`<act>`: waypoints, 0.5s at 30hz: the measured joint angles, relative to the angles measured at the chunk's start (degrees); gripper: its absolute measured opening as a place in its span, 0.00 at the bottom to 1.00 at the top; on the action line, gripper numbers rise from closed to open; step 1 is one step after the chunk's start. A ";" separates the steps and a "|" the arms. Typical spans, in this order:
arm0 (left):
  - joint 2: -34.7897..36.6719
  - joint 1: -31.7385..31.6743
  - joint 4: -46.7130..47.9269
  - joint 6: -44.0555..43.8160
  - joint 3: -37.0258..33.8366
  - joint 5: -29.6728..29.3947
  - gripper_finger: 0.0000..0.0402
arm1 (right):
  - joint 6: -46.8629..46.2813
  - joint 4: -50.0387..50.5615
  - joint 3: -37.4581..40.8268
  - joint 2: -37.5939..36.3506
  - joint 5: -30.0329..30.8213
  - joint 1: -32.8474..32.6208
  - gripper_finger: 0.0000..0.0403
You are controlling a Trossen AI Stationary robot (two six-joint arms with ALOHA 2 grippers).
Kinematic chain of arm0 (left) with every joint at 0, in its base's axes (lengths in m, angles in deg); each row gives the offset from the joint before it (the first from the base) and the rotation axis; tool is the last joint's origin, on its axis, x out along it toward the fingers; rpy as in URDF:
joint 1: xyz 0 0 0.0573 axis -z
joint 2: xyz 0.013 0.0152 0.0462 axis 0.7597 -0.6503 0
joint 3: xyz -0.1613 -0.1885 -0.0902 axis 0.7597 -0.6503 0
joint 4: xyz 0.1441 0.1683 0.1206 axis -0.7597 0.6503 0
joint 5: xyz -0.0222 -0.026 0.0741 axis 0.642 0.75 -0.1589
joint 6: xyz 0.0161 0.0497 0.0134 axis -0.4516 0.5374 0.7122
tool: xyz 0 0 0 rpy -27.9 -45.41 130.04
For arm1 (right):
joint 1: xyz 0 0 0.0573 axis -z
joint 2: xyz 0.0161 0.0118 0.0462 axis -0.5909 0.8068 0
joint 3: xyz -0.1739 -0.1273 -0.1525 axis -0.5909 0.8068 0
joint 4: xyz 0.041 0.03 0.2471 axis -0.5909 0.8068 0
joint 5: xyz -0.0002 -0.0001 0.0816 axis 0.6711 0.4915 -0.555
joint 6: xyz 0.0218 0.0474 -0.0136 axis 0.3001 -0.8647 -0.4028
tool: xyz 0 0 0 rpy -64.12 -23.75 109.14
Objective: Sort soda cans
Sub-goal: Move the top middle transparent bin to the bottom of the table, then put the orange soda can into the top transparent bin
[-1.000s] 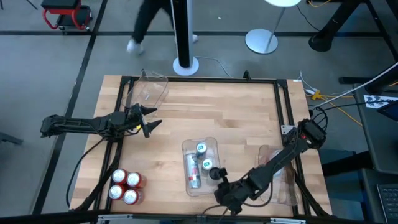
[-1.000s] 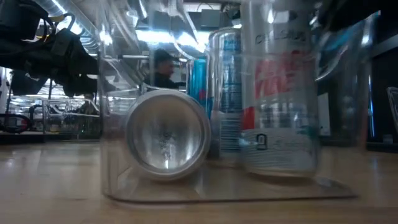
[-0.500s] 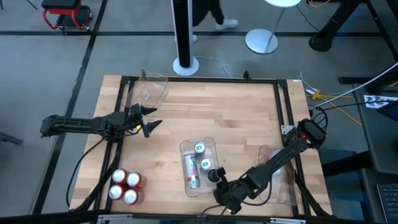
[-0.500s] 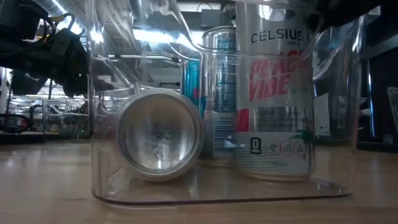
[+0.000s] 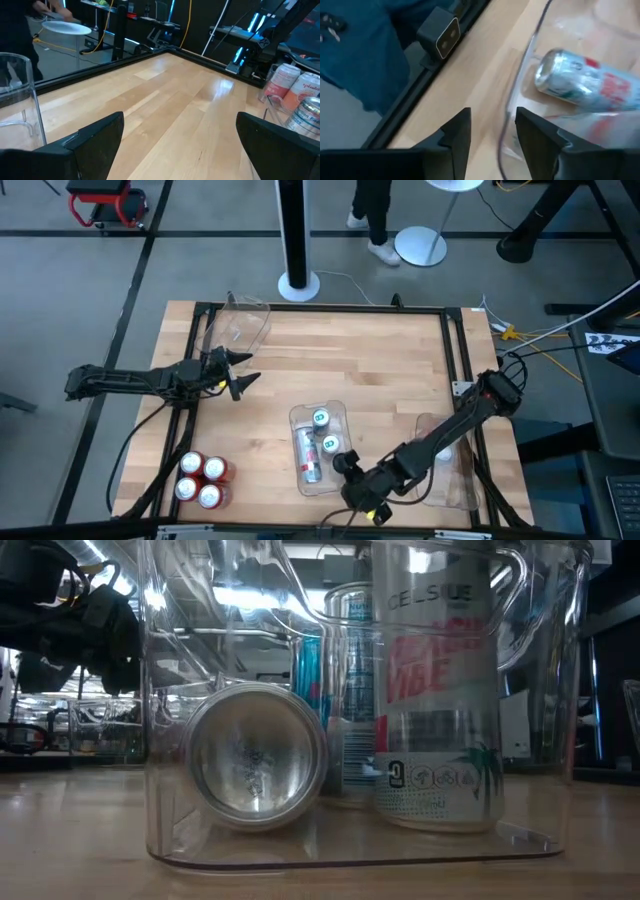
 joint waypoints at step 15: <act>-0.15 0.08 0.62 -0.62 1.43 0.00 0.93 | 11.13 29.49 -16.78 -0.07 25.59 -0.83 0.38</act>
